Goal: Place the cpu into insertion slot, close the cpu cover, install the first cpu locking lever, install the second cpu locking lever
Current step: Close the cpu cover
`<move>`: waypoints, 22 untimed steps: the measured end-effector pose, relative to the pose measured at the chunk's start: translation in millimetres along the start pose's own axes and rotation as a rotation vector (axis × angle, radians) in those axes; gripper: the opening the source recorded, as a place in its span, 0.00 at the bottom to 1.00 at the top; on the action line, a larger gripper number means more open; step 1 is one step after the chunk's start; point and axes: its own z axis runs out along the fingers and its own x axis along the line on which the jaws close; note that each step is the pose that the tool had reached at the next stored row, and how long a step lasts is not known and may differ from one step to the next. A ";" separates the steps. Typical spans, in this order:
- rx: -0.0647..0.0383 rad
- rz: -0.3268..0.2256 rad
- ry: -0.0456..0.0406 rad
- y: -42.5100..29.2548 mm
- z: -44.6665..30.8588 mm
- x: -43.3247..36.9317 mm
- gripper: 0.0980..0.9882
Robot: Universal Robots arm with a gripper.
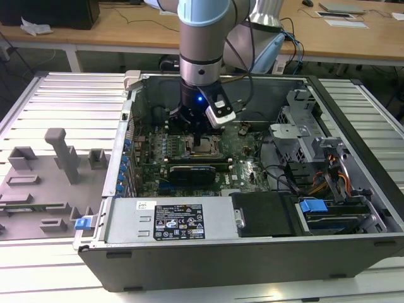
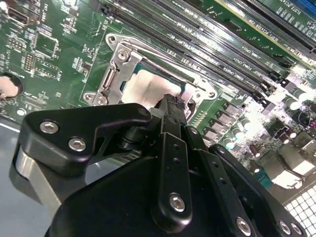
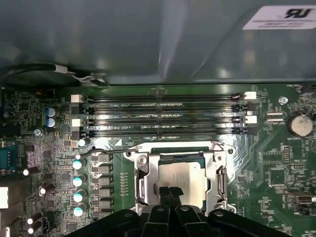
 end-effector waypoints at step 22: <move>-0.001 -0.027 0.0001 -0.4 11.8 14.4 0.01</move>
